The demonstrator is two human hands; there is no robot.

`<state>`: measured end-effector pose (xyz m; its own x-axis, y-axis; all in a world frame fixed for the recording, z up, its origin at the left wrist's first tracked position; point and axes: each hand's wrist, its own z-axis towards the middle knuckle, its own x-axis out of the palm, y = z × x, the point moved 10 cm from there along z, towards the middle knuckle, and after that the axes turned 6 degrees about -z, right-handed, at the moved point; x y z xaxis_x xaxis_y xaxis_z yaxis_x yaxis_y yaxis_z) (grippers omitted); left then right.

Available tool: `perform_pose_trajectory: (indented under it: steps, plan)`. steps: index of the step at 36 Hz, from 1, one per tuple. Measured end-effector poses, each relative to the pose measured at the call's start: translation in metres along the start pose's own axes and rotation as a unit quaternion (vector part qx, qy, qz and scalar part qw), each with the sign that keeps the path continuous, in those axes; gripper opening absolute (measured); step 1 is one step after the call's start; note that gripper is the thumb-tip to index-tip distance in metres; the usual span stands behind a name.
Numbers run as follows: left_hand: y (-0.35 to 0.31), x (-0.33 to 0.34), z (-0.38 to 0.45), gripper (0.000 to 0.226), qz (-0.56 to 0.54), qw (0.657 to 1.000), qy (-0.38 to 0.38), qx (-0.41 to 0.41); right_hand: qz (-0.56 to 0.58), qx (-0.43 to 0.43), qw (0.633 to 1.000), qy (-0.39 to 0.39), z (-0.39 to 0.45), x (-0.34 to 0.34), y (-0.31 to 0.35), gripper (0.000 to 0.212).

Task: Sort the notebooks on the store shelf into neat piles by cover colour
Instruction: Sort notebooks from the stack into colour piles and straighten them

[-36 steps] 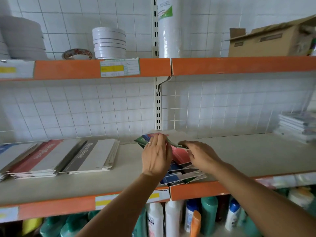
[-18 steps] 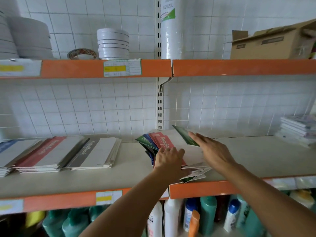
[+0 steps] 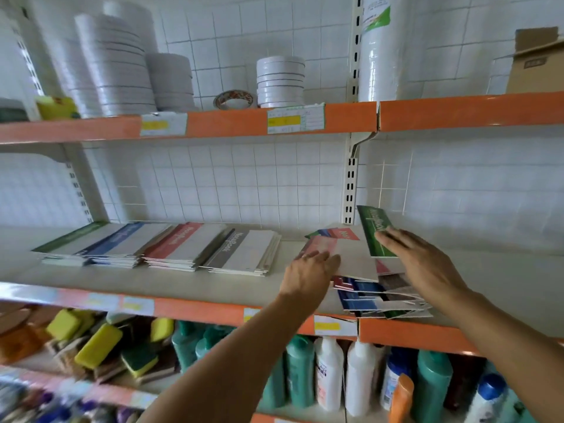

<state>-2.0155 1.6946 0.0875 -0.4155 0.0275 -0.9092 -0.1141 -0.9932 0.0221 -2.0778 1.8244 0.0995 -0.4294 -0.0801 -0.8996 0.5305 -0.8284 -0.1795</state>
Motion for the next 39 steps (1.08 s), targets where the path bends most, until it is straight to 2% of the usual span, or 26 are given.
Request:
perform_pose_trajectory:
  steps: [2,3,8,13,16,21,23,25,27,28,31,33,35,37,39]
  plan:
    - [0.015,-0.018,-0.013,0.049,-0.009,0.998,-0.058,0.005,0.021,-0.007,1.000,-0.012,0.004,-0.005,0.015,0.076]
    - [0.027,-0.020,-0.020,0.050,-0.020,0.998,-0.053,-0.006,0.033,-0.013,0.999,-0.018,0.006,-0.006,0.024,0.077]
    - [0.082,-0.034,-0.054,0.045,0.000,0.995,-0.098,-0.033,0.074,-0.049,0.996,-0.034,0.018,-0.015,0.073,0.080]
    - [0.131,-0.045,-0.094,0.051,0.008,0.995,-0.082,-0.053,0.096,-0.074,0.992,-0.031,0.034,-0.019,0.126,0.080]
    - [0.165,-0.060,-0.124,0.055,0.011,0.992,-0.100,-0.071,0.113,-0.094,0.989,-0.026,0.046,-0.015,0.169,0.084]
    - [0.241,-0.058,-0.177,0.072,0.012,0.990,0.002,-0.137,0.129,-0.106,0.985,-0.036,0.063,-0.011,0.250,0.085]
    - [0.273,-0.072,-0.197,0.065,-0.004,0.988,-0.040,-0.148,0.137,-0.105,0.984,-0.038,0.069,-0.013,0.283,0.082]
    - [0.307,-0.073,-0.218,0.049,-0.017,0.986,-0.038,-0.163,0.144,-0.107,0.983,-0.036,0.074,-0.017,0.314,0.080]
    - [0.338,-0.069,-0.234,0.057,-0.014,0.986,-0.022,-0.167,0.144,-0.106,0.983,-0.036,0.080,-0.020,0.339,0.079]
    - [0.346,-0.072,-0.240,0.054,-0.013,0.987,-0.029,-0.158,0.144,-0.105,0.983,-0.037,0.083,-0.020,0.349,0.078]
    - [0.361,-0.085,-0.250,0.051,0.003,0.990,-0.057,-0.131,0.122,-0.098,0.987,-0.029,0.091,-0.021,0.368,0.076]
    - [0.374,-0.090,-0.251,0.047,-0.014,0.988,-0.072,-0.139,0.114,-0.087,0.989,-0.020,0.096,-0.021,0.373,0.075]
    - [0.383,-0.086,-0.248,0.052,-0.044,0.984,-0.078,-0.152,0.110,-0.078,0.991,-0.015,0.100,-0.020,0.374,0.073]
    - [0.389,-0.073,-0.240,0.060,-0.028,0.985,-0.030,-0.170,0.106,-0.072,0.992,-0.015,0.106,-0.017,0.373,0.072]
    - [0.391,-0.068,-0.230,0.060,-0.034,0.984,-0.025,-0.175,0.104,-0.062,0.992,-0.015,0.113,-0.011,0.367,0.075]
